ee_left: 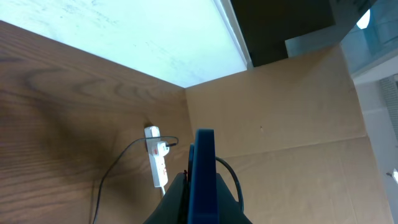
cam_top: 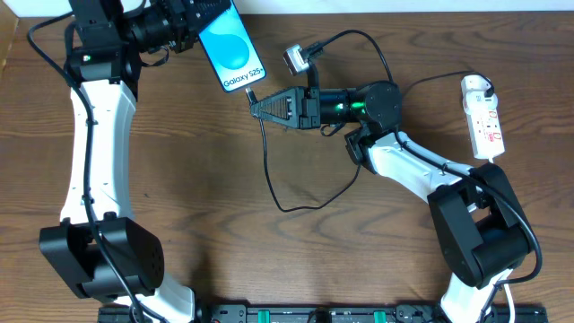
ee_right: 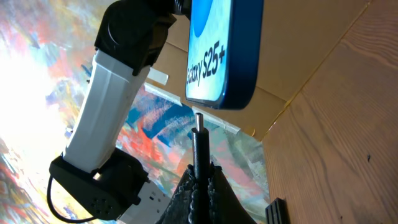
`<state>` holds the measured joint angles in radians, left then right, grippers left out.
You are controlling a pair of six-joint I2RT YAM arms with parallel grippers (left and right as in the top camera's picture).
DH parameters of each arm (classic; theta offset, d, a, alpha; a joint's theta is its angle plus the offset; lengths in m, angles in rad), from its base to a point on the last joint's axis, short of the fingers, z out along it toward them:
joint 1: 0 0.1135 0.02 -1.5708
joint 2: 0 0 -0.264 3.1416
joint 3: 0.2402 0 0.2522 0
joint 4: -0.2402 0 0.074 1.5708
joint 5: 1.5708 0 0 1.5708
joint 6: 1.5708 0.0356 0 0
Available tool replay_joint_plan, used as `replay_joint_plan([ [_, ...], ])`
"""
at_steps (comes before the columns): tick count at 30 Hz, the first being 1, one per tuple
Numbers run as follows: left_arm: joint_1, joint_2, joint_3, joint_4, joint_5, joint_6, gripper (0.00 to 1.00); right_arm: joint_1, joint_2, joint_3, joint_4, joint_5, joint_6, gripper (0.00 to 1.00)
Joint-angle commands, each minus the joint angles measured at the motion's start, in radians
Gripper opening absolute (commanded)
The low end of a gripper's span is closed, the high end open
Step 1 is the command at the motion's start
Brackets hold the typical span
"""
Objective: Plug charger to phone and switch on socket
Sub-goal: 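Push the cable plug up into the phone's bottom port with the right gripper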
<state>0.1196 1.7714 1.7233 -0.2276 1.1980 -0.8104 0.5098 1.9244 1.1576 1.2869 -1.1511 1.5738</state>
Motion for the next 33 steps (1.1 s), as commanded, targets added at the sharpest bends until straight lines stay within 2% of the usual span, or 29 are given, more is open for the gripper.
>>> replay_joint_plan([
  [1, 0.001, -0.01, 0.0, 0.006, 0.024, 0.013, 0.08, 0.016, 0.006, 0.007, 0.004, 0.005, -0.022, 0.01],
  [20, -0.009, -0.01, 0.0, 0.004, 0.051, 0.014, 0.08, 0.016, 0.006, 0.007, 0.004, 0.039, -0.01, 0.01],
  [33, -0.032, -0.01, 0.0, -0.006, 0.056, 0.059, 0.07, 0.015, 0.006, 0.007, 0.004, 0.07, 0.004, 0.01],
])
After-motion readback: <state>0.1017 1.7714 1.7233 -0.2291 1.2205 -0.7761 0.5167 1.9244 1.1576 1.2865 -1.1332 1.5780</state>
